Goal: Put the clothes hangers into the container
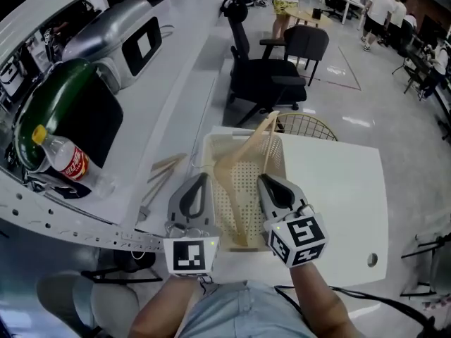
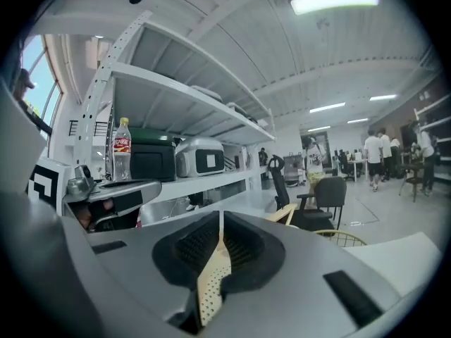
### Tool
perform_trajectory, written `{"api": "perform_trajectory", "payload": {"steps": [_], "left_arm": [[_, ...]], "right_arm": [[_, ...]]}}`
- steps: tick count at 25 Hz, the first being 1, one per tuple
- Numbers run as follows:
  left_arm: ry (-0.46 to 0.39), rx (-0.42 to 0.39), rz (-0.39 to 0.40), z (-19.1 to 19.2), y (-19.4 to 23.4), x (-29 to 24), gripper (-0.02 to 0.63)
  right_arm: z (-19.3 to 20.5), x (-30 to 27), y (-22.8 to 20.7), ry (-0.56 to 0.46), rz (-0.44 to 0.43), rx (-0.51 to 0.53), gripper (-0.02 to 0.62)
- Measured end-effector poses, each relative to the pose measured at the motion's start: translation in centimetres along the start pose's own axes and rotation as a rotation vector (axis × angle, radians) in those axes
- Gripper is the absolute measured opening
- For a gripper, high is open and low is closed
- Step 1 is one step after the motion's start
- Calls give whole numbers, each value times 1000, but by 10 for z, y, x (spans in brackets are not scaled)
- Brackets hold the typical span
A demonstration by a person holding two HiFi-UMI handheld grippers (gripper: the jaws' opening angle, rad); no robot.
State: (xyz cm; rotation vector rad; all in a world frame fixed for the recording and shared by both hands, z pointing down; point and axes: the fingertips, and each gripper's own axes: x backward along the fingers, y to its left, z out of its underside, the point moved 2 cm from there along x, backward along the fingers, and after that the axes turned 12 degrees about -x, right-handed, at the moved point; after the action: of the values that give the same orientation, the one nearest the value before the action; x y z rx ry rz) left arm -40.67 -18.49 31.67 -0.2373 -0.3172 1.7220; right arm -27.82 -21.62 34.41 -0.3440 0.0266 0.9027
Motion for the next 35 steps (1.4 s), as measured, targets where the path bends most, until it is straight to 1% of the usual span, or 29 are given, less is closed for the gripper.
{"api": "perform_trajectory", "payload": {"steps": [4, 14, 25, 35], "left_arm": [[-27, -7, -17, -10, -3, -4, 12], [-45, -14, -19, -22, -19, -7, 11], [-47, -15, -16, -29, -27, -2, 12], [-56, -25, -16, -30, -26, 2, 12]], "right_arm": [[-11, 12, -7, -55, 17, 45, 20], [-20, 29, -16, -102, 32, 87, 11], [-24, 37, -15, -118, 26, 101, 11], [-21, 39, -11, -119, 27, 109, 11]]}}
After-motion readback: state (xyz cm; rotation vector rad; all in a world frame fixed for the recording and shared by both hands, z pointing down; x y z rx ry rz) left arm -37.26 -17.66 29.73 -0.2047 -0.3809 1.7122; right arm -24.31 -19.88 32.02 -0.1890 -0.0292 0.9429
